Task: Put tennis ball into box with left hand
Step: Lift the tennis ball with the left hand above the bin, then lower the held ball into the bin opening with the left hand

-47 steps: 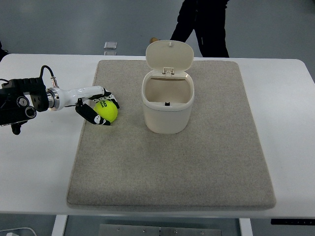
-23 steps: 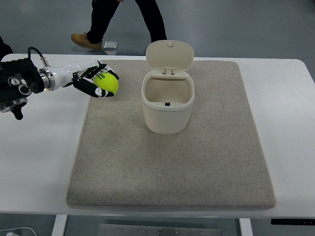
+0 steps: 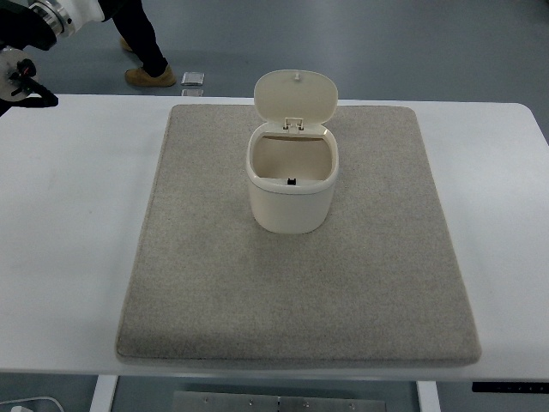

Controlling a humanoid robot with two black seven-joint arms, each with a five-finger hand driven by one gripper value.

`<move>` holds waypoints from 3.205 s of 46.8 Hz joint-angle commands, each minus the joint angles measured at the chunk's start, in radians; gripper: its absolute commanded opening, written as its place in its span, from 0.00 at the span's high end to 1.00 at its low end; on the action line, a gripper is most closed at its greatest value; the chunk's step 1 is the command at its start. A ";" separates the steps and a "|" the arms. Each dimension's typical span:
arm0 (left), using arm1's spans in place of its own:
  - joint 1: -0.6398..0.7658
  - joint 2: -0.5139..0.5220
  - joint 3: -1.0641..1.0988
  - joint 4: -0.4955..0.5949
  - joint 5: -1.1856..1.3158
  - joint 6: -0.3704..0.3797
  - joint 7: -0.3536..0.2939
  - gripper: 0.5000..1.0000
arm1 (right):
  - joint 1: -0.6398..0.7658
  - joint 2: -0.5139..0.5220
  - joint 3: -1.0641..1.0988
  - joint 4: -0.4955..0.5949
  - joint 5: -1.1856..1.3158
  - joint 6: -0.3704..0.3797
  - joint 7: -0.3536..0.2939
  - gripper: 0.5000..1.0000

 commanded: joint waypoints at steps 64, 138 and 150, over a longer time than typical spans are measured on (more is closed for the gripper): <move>-0.014 0.023 0.268 -0.391 0.363 -0.238 -0.075 1.00 | 0.000 0.000 0.000 0.000 0.000 0.000 0.000 0.12; -0.016 0.128 0.352 -0.365 0.395 -0.116 -0.075 1.00 | 0.000 0.000 0.000 -0.002 0.000 0.000 0.000 0.12; -0.011 0.129 0.351 -0.339 0.395 -0.112 -0.077 0.86 | 0.000 0.000 0.000 0.000 0.000 0.000 0.000 0.12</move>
